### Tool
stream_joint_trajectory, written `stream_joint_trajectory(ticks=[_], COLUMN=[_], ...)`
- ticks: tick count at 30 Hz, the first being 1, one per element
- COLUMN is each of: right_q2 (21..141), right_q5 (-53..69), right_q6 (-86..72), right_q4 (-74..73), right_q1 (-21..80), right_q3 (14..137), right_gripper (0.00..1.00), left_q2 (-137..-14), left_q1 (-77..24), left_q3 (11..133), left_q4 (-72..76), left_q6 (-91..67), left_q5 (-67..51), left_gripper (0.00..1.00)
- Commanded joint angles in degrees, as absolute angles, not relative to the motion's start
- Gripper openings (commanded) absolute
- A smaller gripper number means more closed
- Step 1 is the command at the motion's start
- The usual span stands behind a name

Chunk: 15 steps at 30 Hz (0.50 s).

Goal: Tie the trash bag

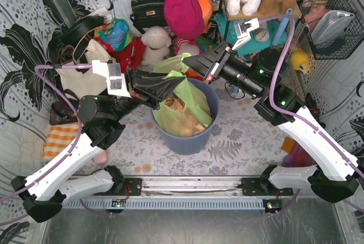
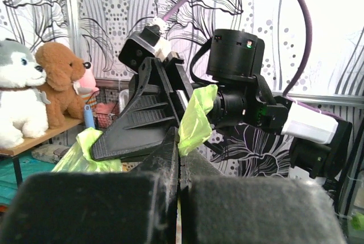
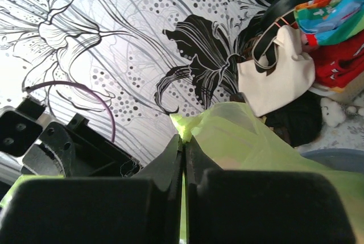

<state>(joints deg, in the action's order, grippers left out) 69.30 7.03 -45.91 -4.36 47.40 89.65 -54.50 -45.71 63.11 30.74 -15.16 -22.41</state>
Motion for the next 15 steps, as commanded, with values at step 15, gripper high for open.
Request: stream_joint_trajectory(ticks=[15], right_q2=[61.96], right_q5=[17.21], right_q6=[-51.02], right_q4=[13.0], right_q1=[47.72], right_q3=[77.61], right_gripper=[0.0], left_q2=[-51.32], left_q1=[-45.88], left_q3=[59.86], left_q4=[35.83], left_q6=[-12.13], left_q5=[-8.68], left_gripper=[0.0])
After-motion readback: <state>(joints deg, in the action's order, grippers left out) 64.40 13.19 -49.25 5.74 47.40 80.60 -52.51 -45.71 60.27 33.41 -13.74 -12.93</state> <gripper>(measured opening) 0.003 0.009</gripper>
